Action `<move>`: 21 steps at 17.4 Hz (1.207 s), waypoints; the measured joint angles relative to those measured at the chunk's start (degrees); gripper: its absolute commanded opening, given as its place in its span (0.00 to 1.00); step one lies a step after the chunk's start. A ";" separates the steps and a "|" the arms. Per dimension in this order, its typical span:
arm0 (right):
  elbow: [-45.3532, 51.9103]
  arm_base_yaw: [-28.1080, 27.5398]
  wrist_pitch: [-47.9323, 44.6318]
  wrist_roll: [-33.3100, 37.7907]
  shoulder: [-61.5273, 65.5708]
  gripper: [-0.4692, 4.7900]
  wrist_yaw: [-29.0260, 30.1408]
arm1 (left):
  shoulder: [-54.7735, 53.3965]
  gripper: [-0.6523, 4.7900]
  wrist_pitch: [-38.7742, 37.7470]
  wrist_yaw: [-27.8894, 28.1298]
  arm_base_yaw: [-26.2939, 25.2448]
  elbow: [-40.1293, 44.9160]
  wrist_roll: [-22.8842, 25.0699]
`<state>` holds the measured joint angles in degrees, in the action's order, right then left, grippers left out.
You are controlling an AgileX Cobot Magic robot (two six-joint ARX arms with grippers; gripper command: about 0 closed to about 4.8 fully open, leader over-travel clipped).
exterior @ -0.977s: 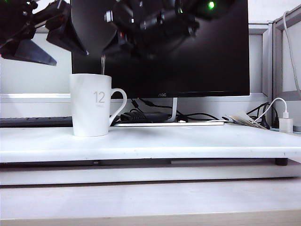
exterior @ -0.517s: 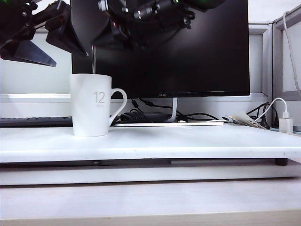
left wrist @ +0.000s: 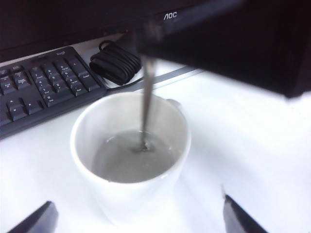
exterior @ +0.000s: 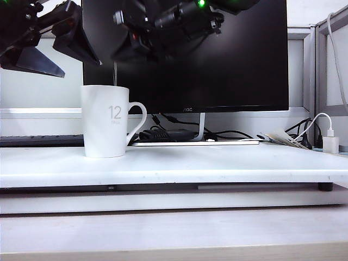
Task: Pick up a spoon and stir the liquid in the cup.
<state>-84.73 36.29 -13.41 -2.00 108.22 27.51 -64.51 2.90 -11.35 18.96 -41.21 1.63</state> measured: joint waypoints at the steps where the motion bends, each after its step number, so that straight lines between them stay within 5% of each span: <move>1: -0.07 0.22 -1.51 0.00 0.00 0.09 1.66 | 0.00 1.00 -0.13 0.00 0.00 0.00 0.00; 7: -0.11 0.42 1.77 0.02 0.00 0.09 11.80 | 0.00 1.00 -0.22 0.00 0.00 0.00 0.00; 11: -0.09 -0.04 6.49 0.00 0.02 0.09 3.02 | 0.00 1.00 -1.40 0.00 0.00 0.00 0.00; 15: -0.09 -0.15 -1.40 -0.02 0.13 0.09 -0.46 | 0.00 1.00 -1.51 0.00 0.00 0.00 0.00; 21: -0.07 -0.11 -4.39 0.24 0.11 0.09 12.66 | 0.00 1.00 -1.51 0.00 0.00 0.00 0.02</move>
<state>-84.79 36.18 -17.80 -1.76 108.33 40.16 -64.51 1.39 -11.35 18.96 -41.21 1.65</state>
